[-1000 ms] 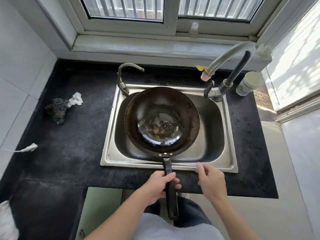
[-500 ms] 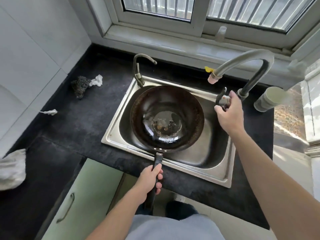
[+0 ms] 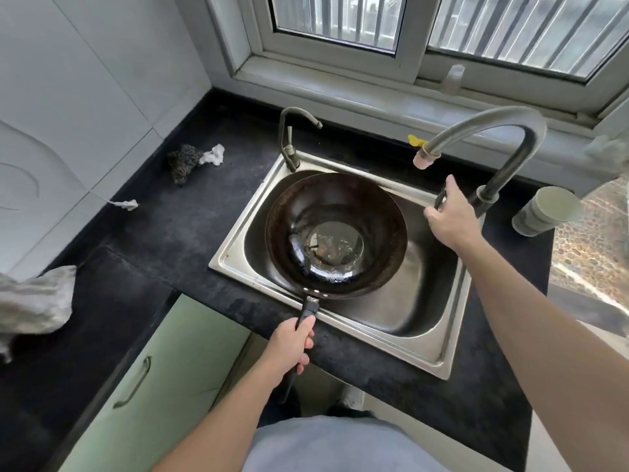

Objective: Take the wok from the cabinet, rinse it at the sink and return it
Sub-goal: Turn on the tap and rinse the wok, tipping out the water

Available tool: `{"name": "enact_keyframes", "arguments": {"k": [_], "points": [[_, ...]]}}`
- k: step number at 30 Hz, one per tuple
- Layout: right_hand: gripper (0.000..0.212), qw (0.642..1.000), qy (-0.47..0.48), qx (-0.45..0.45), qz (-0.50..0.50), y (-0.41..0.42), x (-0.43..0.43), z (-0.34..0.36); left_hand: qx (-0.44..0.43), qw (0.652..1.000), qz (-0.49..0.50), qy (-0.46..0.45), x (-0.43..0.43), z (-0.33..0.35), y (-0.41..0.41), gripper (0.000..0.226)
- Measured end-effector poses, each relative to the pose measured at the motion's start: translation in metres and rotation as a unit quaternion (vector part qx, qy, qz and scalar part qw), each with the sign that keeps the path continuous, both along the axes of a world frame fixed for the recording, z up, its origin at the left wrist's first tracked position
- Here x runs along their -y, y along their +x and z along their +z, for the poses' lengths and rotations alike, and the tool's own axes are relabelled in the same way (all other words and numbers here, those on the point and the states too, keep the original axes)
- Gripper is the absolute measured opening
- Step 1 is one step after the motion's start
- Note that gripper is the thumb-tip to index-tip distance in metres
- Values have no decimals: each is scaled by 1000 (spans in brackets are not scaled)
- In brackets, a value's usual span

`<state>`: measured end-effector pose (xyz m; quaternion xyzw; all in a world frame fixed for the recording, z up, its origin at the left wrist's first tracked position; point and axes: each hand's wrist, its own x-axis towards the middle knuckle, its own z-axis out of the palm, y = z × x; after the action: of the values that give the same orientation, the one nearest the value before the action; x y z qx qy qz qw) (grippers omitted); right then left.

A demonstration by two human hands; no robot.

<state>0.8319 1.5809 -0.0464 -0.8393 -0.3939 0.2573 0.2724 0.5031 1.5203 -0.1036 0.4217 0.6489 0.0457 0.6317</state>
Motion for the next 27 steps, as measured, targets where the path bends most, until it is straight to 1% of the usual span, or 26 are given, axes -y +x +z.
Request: {"name": "enact_keyframes", "arguments": {"k": [13, 27], "points": [[76, 999, -7, 29, 38, -2, -3, -4, 1, 1000, -12, 0, -1, 1, -1, 32], [79, 999, -5, 18, 29, -4, 3, -4, -1, 1000, -23, -2, -3, 2, -2, 32]]}}
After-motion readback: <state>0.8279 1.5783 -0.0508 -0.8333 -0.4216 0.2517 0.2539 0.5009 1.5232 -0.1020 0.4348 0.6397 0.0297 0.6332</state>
